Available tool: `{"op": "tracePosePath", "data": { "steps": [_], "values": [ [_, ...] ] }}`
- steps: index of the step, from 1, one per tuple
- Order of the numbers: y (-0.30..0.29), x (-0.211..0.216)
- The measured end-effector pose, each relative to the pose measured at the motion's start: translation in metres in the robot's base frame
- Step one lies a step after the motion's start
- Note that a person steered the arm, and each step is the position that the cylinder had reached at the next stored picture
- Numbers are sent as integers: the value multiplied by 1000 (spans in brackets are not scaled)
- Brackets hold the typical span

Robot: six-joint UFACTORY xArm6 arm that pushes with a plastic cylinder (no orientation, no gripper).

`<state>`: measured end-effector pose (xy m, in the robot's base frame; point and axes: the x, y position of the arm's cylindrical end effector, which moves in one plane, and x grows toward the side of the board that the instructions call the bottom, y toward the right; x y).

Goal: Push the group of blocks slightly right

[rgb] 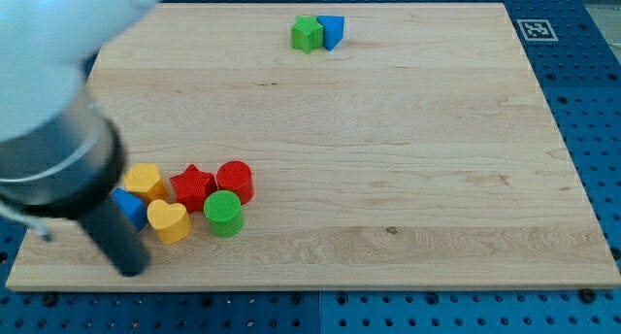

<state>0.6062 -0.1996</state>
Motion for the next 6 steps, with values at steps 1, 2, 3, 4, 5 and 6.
{"op": "tracePosePath", "data": {
  "steps": [1, 2, 3, 4, 5, 6],
  "values": [
    [-58, -3],
    [-69, -21],
    [-69, -21],
    [-68, -21],
    [-64, -21],
    [-63, -21]
  ]
}}
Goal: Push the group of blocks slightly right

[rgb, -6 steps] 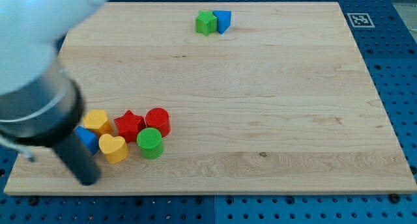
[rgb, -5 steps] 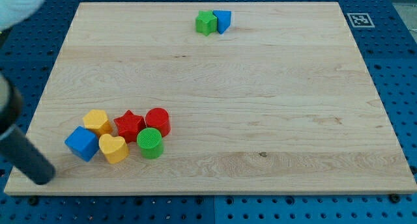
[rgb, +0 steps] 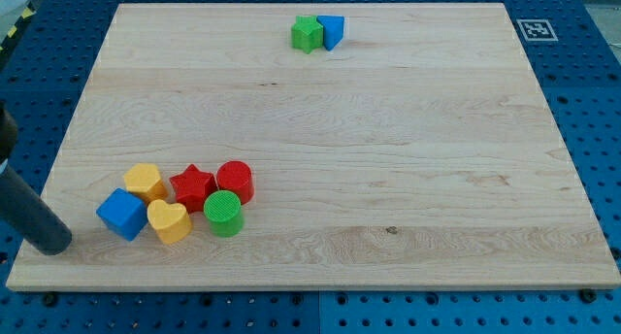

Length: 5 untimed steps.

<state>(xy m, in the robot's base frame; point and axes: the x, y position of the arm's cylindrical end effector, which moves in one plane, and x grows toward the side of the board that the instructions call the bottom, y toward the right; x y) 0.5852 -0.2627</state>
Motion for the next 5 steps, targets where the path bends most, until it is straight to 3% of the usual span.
{"op": "tracePosePath", "data": {
  "steps": [3, 5],
  "values": [
    [33, -15],
    [115, -10]
  ]
}}
